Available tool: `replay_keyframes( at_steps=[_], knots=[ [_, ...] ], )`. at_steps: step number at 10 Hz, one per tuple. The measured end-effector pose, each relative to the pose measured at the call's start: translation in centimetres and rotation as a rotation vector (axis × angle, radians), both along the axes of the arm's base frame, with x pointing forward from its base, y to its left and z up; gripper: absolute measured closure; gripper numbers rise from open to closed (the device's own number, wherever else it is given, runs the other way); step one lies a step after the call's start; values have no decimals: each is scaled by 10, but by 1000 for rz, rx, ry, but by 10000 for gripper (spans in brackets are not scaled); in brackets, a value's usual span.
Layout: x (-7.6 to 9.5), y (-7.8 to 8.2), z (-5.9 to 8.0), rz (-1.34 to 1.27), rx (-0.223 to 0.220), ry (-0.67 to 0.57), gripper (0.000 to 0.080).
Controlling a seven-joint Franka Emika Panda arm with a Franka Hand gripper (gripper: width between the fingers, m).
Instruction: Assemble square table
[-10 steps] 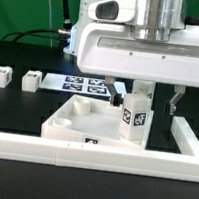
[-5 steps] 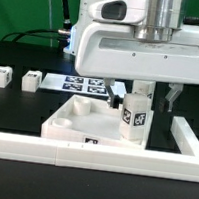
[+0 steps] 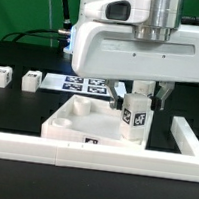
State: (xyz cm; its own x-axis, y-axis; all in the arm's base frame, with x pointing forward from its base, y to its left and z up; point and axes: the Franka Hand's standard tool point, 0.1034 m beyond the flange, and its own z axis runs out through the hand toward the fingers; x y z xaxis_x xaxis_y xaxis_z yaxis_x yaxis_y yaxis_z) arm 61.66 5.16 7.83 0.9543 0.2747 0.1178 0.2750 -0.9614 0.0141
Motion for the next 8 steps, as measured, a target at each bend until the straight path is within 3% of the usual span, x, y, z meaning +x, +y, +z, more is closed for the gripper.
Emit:
replay_keyframes(
  at_steps=[1,2,5,8],
  knots=[
    [0,0,0,0,0,0,373],
    [0,0,0,0,0,0,510],
    [0,1,0,-75,13,1,509],
    [0,4,-1,-387,57,-17,509]
  ],
)
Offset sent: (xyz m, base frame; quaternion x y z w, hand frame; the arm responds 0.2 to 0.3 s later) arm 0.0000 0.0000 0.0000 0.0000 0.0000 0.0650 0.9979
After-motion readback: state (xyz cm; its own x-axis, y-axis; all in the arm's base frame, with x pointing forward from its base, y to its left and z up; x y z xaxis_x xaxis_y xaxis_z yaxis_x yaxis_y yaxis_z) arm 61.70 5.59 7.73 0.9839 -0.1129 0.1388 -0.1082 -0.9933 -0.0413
